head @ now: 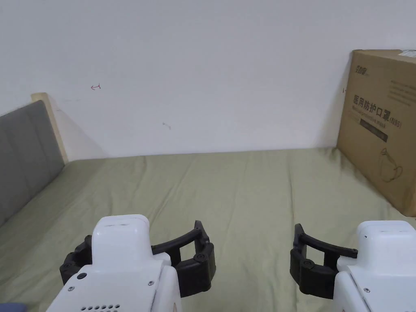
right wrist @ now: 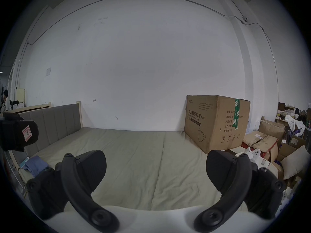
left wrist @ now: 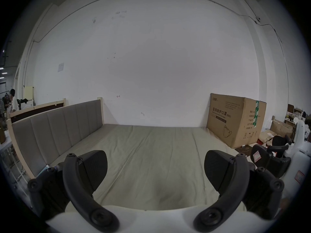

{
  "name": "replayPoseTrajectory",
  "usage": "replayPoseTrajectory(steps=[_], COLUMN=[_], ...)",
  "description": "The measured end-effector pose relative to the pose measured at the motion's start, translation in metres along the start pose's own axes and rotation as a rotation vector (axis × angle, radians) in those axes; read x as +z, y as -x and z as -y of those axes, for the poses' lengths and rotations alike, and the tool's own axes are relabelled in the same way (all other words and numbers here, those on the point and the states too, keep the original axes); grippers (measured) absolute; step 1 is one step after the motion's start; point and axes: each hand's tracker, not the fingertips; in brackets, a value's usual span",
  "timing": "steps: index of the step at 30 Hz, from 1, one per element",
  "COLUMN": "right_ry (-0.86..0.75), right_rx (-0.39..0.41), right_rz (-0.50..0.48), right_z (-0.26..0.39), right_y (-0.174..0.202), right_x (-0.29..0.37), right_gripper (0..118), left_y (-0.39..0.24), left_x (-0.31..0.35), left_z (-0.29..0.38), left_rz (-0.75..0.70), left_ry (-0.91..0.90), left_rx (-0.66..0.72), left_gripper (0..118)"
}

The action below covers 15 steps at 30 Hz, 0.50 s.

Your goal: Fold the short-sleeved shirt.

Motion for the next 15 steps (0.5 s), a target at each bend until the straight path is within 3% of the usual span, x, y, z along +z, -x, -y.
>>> replayPoseTrajectory(steps=[4,7,11,15], right_ry=[0.012,0.012,0.013,0.015], right_rx=[0.003,0.008,0.014,0.016], right_rz=[-0.003,0.0,0.004,0.01], right_z=[0.002,0.002,0.001,0.002], right_y=[0.0,0.001,0.001,0.0], right_x=[-0.002,-0.003,-0.003,-0.004], right_gripper=[117,117,117,117], left_y=[-0.006,-0.006,0.002,-0.003], left_x=[-0.004,-0.009,-0.013,-0.013], left_z=[0.0,-0.001,0.0,0.002], left_rz=[-0.069,-0.07,-0.009,-0.057], left_ry=[-0.014,0.009,0.06,0.058], left_rx=[-0.082,-0.079,0.03,-0.032], left_gripper=[112,112,112,112])
